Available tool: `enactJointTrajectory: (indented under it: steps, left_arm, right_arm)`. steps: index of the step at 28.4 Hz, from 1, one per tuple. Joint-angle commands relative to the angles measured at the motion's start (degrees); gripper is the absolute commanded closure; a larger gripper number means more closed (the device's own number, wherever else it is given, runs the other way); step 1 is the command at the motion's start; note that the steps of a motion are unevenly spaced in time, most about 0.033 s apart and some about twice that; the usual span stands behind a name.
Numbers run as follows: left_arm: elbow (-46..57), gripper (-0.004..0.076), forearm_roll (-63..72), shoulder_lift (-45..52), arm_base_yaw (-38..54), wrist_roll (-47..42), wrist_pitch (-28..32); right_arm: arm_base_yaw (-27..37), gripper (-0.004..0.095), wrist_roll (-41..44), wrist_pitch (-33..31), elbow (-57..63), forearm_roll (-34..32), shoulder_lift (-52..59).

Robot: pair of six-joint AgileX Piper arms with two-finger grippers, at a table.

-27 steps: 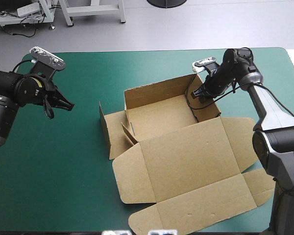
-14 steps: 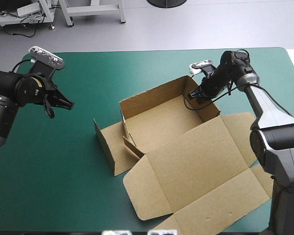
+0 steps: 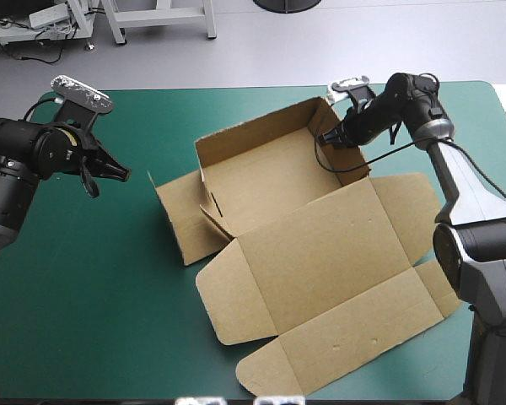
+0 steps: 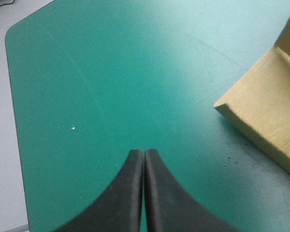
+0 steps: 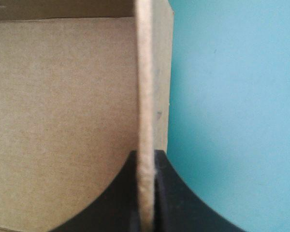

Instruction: Fold the box

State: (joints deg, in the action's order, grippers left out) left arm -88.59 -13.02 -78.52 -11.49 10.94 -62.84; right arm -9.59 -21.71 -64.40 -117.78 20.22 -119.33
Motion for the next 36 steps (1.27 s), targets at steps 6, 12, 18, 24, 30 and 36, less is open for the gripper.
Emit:
enactJointTrajectory:
  steps: [6,12,18,24,30,36]
  left_arm:
    - [-1.5,0.0729,-6.4,-0.5,0.1,-4.3,11.1]
    - [-1.5,0.0729,1.0,-1.7,7.1,-6.7,18.7]
    - [-1.5,0.0729,27.2,-4.0,17.2,2.8,21.3]
    - [-1.5,0.0729,55.9,-7.2,21.0,17.3,20.3]
    - [-1.5,0.0729,74.4,-10.5,21.0,26.3,12.4]
    - [-1.5,0.0729,91.9,-11.3,21.0,31.3,0.8]
  right_arm:
    - [2.9,0.0931,3.1,-3.6,-14.6,-0.6,8.5]
    - [6.7,0.0931,4.9,-5.9,-19.6,-0.4,12.3]
    - [9.4,0.0931,5.3,-5.8,-20.2,0.1,17.0]
    - [9.4,0.0931,5.3,-3.7,-20.2,4.1,20.8]
    - [9.4,0.0932,5.3,-2.8,-20.2,8.4,22.4]
    - [9.4,0.0929,5.8,-2.9,-20.2,9.1,22.4]
